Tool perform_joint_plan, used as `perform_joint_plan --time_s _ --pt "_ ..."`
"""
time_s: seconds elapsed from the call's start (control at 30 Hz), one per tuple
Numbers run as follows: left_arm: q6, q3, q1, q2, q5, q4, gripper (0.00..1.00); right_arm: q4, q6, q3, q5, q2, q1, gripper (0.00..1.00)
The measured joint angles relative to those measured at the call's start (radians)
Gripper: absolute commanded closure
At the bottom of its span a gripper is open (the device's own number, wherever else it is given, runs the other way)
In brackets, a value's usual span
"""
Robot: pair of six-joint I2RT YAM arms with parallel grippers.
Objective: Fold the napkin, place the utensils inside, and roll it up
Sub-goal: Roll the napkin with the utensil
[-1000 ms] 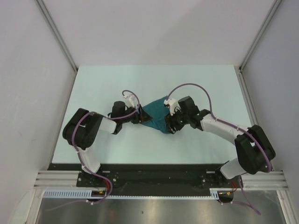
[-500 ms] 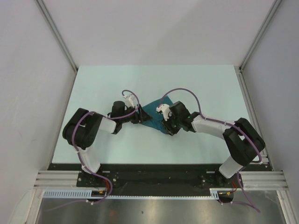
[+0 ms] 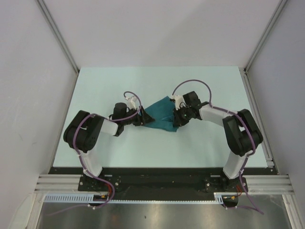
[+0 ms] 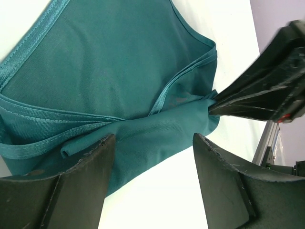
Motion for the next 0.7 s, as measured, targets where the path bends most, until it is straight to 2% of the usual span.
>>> perform_joint_plan --time_s 0.23,0.33,0.37,0.43,0.5,0.57,0.7 --pt "0.0 0.003 0.002 0.0 0.0 -0.006 0.26 -0.071 0.023 0.082 -0.055 0.093 -0.012 0.87" --pt "0.002 0.003 0.003 0.0 0.0 -0.009 0.27 -0.085 0.029 0.096 -0.057 0.101 -0.016 0.74" --pt "0.005 0.003 0.003 0.0 0.0 -0.01 0.27 -0.086 0.031 0.097 -0.055 0.101 -0.015 0.63" --pt "0.007 0.004 0.004 0.0 0.0 -0.013 0.26 -0.092 0.04 0.103 -0.052 0.1 -0.014 0.54" --pt "0.007 0.003 0.006 -0.001 0.0 -0.015 0.27 -0.101 0.043 0.114 -0.034 0.092 -0.01 0.5" --pt "0.007 0.003 0.008 -0.003 0.0 -0.017 0.27 -0.114 0.041 0.122 -0.006 0.076 -0.008 0.43" --pt "0.006 0.002 0.014 -0.004 0.005 -0.02 0.27 -0.109 0.01 0.109 0.1 0.0 0.012 0.39"
